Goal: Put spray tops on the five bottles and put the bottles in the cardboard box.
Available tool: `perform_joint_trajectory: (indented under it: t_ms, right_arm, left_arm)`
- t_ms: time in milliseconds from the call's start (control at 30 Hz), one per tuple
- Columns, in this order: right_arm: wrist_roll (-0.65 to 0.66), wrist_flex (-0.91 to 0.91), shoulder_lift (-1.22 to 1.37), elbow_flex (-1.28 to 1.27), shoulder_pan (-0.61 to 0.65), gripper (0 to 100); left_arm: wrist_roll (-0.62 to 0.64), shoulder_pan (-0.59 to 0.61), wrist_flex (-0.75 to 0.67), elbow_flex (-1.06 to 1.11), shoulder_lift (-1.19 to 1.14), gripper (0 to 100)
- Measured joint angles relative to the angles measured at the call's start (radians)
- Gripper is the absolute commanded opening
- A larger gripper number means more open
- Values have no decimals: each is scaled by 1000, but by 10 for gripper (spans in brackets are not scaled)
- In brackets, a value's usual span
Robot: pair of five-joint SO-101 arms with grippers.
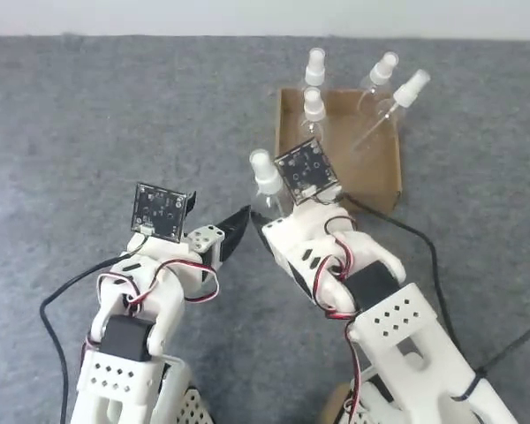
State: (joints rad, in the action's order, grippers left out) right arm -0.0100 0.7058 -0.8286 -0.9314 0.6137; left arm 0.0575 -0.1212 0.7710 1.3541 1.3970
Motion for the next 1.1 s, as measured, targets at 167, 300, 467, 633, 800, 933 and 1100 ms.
perform_joint_trajectory:
  t_ms: [167,300,467,633,800,933,1100]
  right_arm:
    - [0,-44,0,-72,-2,6]
    - [0,-167,0,-173,-2,6]
    - [0,-354,0,-278,0,6]
    - [2,-384,0,-284,-2,6]
    - [2,-388,0,-284,15,6]
    - [2,-390,5,-301,78,6]
    - [2,-390,81,-299,87,6]
  left_arm:
    - [0,51,0,0,0,279]
    - [37,110,-23,0,0,279]
    - [55,144,-32,0,0,279]
    - [57,141,-32,0,0,279]
    - [58,141,-32,0,0,279]
    - [58,143,-32,0,0,279]
    - [58,141,-32,0,0,279]
